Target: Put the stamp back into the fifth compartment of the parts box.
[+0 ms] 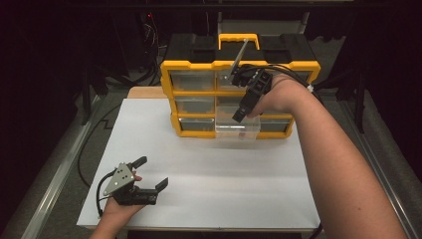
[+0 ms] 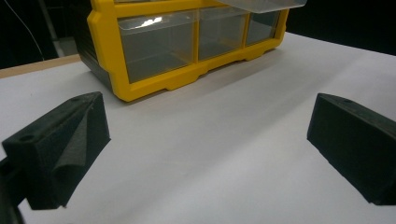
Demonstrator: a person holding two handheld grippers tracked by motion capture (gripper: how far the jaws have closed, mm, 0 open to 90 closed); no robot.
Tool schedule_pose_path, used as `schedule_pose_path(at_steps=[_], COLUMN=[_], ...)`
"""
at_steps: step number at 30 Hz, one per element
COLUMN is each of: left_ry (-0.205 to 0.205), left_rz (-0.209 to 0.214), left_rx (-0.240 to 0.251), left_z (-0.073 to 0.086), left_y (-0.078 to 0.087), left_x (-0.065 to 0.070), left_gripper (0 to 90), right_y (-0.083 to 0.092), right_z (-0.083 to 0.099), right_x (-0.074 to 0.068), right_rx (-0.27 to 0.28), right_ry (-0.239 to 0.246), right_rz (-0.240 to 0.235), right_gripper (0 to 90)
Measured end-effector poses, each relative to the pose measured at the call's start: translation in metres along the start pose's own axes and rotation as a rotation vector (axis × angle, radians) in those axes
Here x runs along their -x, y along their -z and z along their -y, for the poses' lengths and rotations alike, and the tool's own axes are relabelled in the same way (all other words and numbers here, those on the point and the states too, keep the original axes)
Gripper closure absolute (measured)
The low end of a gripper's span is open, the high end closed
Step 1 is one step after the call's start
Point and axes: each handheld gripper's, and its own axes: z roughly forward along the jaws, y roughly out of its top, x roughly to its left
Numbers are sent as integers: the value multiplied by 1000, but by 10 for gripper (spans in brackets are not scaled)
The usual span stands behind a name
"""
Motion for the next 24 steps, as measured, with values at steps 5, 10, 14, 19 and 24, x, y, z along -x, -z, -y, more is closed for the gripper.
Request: schedule_pose_path(at_steps=[5,10,14,19,24], left_ry=[1,5,7,12,22], left_rz=[-2,-5,-9,-10,-17], left_rx=[1,-2,-5,-4,2], left_z=[0,1,1,1,2], left_y=[0,-1,-1,-1,-1], left_x=[1,0,0,0,-2], left_gripper=[4,4,4,4,4], right_y=[4,8,9,9,7], right_z=[19,36,48,62,78], right_x=[-3,-5,-7,-11,-12], right_rx=[-8,-14,-16,-22,-20], right_ry=[-23,-26,-34,-48,-64], right_rz=[8,11,19,21,25], right_gripper=[214,188,172,153,129])
